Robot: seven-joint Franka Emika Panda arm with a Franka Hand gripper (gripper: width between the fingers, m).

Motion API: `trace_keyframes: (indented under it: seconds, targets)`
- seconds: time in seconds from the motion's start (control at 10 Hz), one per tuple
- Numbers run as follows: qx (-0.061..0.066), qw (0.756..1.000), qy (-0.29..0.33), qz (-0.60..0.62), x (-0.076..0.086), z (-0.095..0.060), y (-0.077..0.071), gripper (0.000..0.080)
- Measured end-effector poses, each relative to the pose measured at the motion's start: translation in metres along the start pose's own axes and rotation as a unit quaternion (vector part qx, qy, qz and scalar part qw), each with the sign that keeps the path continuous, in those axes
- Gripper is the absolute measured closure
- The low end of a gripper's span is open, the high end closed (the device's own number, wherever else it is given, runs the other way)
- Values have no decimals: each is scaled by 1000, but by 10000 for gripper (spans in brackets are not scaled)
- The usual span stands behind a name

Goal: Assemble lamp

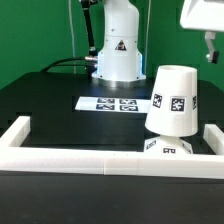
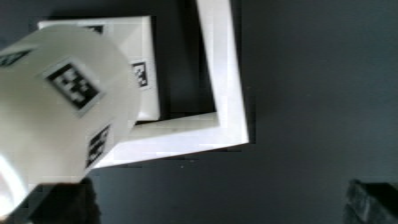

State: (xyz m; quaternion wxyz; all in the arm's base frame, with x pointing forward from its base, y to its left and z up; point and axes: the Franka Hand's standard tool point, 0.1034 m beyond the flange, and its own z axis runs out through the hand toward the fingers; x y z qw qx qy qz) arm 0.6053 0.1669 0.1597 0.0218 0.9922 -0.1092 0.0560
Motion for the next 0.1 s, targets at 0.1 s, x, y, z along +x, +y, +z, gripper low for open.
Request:
trace_keyframes:
  seconds: [0.1]
  targets:
    - [1, 1000, 0, -6, 0, 0, 1, 101]
